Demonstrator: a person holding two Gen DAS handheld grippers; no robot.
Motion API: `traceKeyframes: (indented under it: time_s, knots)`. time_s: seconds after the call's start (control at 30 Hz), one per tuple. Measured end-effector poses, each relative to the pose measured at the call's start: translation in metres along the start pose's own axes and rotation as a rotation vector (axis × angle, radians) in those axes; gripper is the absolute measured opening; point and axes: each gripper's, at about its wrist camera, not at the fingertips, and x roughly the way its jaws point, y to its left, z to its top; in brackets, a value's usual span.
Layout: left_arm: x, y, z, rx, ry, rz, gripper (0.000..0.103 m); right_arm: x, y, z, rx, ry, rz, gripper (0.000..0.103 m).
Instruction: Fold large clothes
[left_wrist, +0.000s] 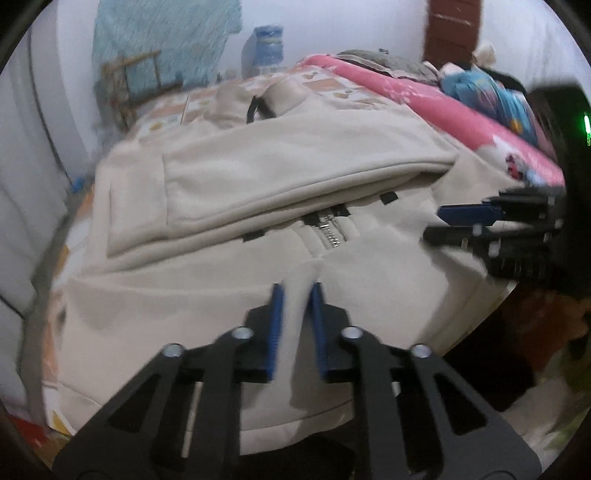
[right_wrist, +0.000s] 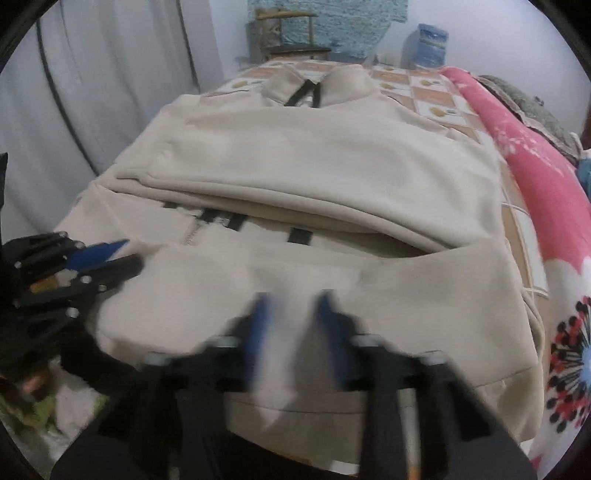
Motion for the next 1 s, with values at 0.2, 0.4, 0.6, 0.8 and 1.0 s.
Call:
traceKeyframes:
  time_s: [0.2, 0.4, 0.6, 0.8, 1.0]
  knots:
    - [-0.04, -0.015, 0.015, 0.112, -0.204, 0.147, 0.005, -0.038, 0.011, 0.014, -0.036, -0.131, -0.084, 0.005]
    - [0.012, -0.017, 0.01, 0.142, -0.136, 0.21, 0.006, 0.009, 0.009, 0.012, -0.034, -0.073, -0.125, 0.005]
    - [0.01, -0.014, 0.005, 0.136, -0.157, 0.225, 0.013, 0.01, 0.014, 0.013, -0.061, -0.083, -0.159, 0.004]
    - [-0.004, 0.021, 0.0, 0.056, -0.154, 0.303, 0.014, 0.006, 0.018, 0.015, -0.091, -0.111, -0.192, 0.003]
    - [0.0, 0.079, -0.014, -0.083, -0.069, 0.411, 0.013, 0.006, 0.02, 0.022, -0.14, -0.139, -0.251, 0.003]
